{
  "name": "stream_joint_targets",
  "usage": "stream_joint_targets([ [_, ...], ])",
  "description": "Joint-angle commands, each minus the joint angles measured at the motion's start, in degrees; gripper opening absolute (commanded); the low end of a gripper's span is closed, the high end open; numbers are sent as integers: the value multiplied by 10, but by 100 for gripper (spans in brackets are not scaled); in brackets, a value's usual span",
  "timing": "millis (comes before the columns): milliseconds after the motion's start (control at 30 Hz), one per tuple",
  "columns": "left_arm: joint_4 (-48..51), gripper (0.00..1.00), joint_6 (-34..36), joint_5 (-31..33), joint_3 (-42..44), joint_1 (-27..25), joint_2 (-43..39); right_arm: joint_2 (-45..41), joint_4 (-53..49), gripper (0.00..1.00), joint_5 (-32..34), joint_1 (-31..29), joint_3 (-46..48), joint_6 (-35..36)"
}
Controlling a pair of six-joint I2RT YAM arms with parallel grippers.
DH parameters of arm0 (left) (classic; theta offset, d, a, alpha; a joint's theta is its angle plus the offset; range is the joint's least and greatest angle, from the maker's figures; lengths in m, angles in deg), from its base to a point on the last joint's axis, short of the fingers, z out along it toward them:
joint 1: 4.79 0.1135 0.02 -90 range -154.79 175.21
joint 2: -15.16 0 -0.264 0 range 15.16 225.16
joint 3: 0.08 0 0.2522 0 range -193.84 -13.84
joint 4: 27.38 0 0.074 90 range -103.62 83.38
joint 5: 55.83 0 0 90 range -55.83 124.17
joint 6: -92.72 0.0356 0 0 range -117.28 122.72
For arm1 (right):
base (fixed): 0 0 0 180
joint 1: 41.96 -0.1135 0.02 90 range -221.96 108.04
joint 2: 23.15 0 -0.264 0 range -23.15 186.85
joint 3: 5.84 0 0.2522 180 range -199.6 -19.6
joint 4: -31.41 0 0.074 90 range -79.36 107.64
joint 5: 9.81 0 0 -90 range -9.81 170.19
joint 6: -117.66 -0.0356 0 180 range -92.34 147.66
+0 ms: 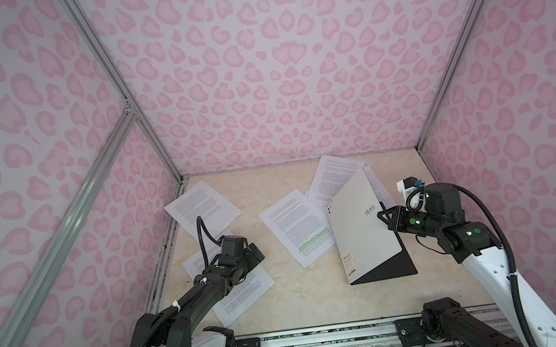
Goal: Put the files into the folder
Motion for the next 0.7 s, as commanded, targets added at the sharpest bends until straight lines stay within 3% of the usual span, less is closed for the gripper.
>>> stream_joint_targets([
  [0, -13, 97, 19, -29, -35, 17, 63, 6, 1, 0, 0, -2, -6, 17],
  [100, -10, 97, 26, -45, -76, 21, 101, 11, -5, 0, -4, -2, -11, 22],
  [200, -5, 97, 28, -69, -99, 20, 86, 16, -11, 0, 3, -2, -13, 30],
  [367, 57, 97, 53, -129, -143, 20, -21, 32, -30, 0, 12, -6, -25, 49],
  [533, 180, 97, 97, -180, -188, 21, -118, 31, -49, 0, 43, -41, -36, 57],
  [667, 263, 97, 138, -176, -205, 21, -190, 24, -70, 0, 72, -75, -46, 48],
])
